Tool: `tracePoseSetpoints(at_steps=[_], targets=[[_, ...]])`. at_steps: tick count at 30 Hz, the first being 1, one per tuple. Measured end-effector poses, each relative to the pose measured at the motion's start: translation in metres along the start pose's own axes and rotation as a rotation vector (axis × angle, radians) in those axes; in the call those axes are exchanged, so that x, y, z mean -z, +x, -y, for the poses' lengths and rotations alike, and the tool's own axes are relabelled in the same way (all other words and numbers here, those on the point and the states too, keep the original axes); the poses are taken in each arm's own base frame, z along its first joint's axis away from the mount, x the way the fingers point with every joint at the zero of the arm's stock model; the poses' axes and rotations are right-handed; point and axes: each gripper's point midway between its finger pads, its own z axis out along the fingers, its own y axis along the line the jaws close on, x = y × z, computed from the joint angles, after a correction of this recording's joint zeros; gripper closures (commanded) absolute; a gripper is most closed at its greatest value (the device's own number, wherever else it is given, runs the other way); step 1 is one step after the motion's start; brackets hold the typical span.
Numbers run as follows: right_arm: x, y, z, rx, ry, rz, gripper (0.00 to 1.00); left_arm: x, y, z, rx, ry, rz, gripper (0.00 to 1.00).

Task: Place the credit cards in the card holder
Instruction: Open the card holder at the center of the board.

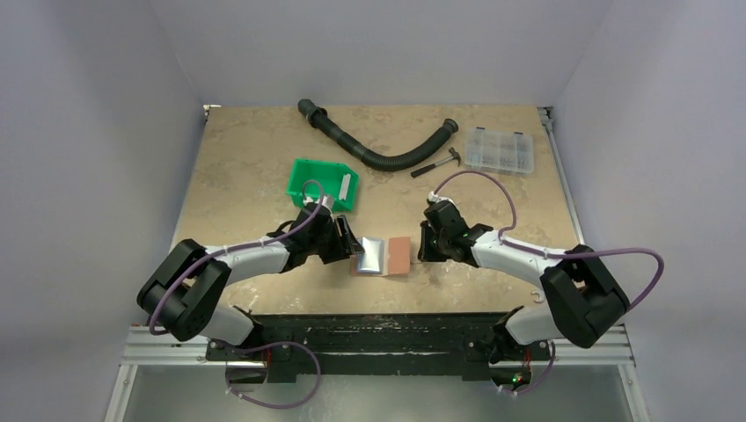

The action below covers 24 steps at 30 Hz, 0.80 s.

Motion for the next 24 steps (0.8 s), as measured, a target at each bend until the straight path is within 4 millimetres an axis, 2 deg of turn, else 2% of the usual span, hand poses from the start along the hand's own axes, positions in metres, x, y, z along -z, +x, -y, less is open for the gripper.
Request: tracePoseSetpoints(at_steps=[3, 7, 10, 12, 15, 17, 20, 24], targets=[[0.009, -0.005, -0.001, 0.034, 0.006, 0.004, 0.63, -0.004, 0.002, 0.002, 0.007, 0.019, -0.007, 0.55], [0.037, -0.032, -0.021, 0.102, -0.007, 0.083, 0.48, -0.006, 0.003, 0.001, 0.007, 0.025, -0.009, 0.60], [0.065, -0.053, -0.060, 0.181, -0.080, 0.158, 0.45, -0.007, 0.004, 0.000, 0.007, 0.030, -0.007, 0.62], [0.080, -0.058, -0.092, 0.226, -0.166, 0.184, 0.46, -0.007, 0.004, 0.000, 0.006, 0.031, -0.005, 0.63], [0.093, -0.054, -0.130, 0.259, -0.313, 0.182, 0.58, -0.007, 0.005, 0.000, 0.006, 0.032, -0.005, 0.64], [0.095, -0.048, -0.148, 0.254, -0.405, 0.154, 0.65, -0.007, 0.005, -0.001, 0.006, 0.032, -0.005, 0.65], [0.085, -0.045, -0.165, 0.232, -0.473, 0.126, 0.72, -0.007, 0.005, -0.001, 0.006, 0.030, -0.006, 0.65], [0.052, -0.032, -0.168, 0.210, -0.469, 0.058, 0.74, -0.007, 0.005, -0.002, 0.004, 0.028, -0.006, 0.65]])
